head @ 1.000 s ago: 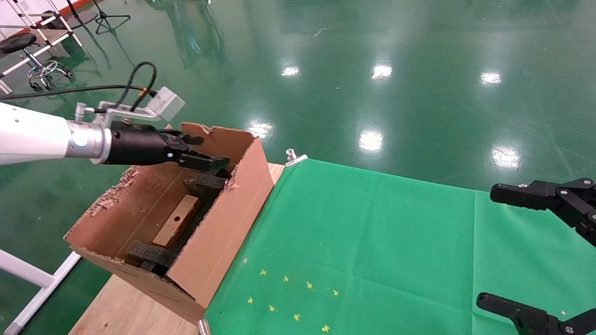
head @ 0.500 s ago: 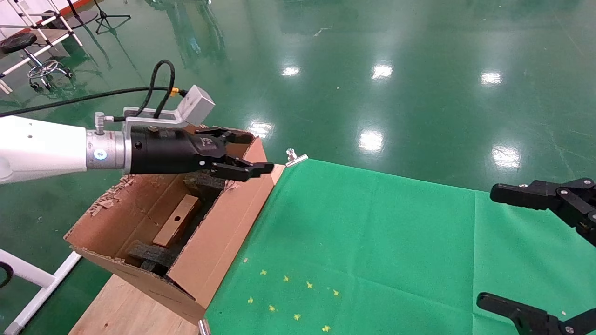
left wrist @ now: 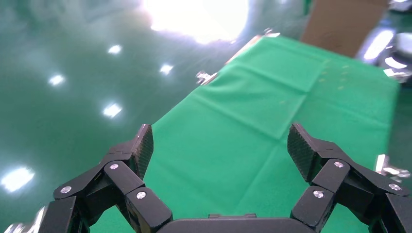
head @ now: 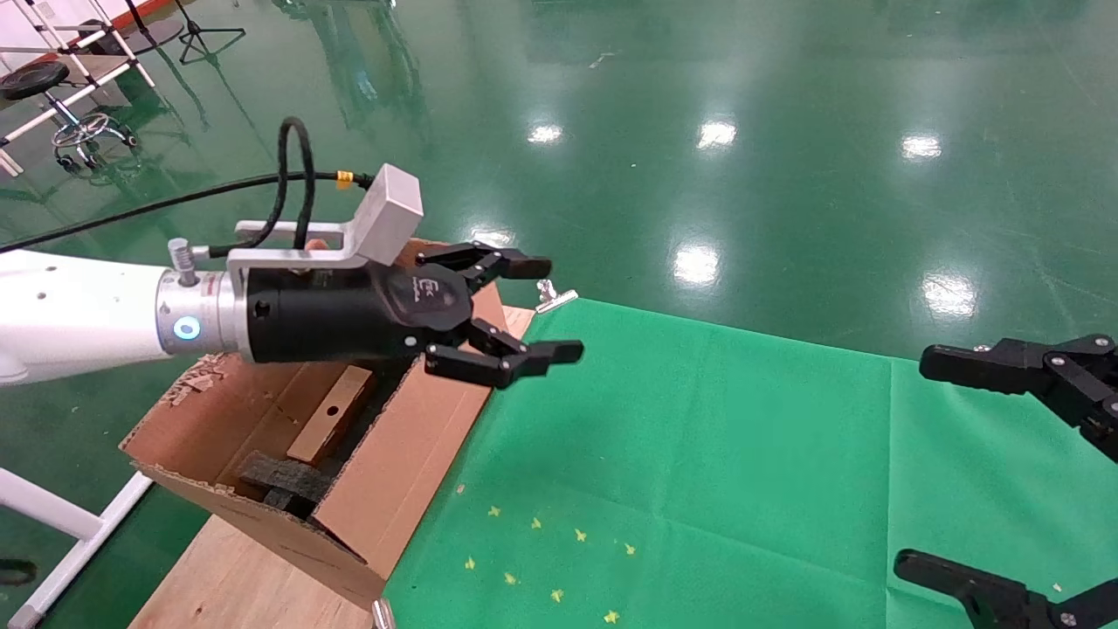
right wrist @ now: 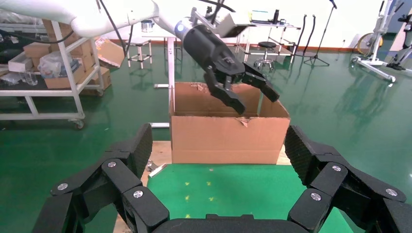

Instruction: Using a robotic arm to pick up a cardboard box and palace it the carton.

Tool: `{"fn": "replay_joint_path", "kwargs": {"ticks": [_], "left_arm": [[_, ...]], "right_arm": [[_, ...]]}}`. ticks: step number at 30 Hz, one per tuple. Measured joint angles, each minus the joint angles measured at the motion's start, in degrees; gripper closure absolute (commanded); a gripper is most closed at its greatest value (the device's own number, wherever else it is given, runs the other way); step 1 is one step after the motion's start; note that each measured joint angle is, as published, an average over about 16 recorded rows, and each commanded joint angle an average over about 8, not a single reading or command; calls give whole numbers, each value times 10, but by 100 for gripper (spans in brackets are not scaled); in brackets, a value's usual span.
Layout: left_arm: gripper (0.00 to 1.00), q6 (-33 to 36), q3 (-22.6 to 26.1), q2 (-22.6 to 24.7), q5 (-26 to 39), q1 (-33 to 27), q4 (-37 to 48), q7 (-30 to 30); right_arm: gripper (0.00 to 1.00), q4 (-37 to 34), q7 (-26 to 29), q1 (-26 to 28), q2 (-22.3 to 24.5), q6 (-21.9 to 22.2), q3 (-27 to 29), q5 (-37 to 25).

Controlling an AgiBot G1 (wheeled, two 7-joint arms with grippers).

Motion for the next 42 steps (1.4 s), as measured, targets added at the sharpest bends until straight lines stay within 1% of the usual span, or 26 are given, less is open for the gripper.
{"fn": "replay_joint_path", "kwargs": {"ticks": [13, 22, 30, 42], "left_arm": [[0, 38, -68, -11, -106, 93, -122, 29], [0, 57, -102, -16, -160, 140, -184, 42], [0, 62, -110, -18, -173, 151, -198, 45], [0, 59, -105, -17, -165, 144, -189, 44]], "right_arm": [[0, 0, 0, 0, 0, 0, 0, 0], [0, 0, 0, 0, 0, 0, 0, 0], [0, 0, 0, 0, 0, 0, 0, 0], [0, 0, 0, 0, 0, 0, 0, 0]]}}
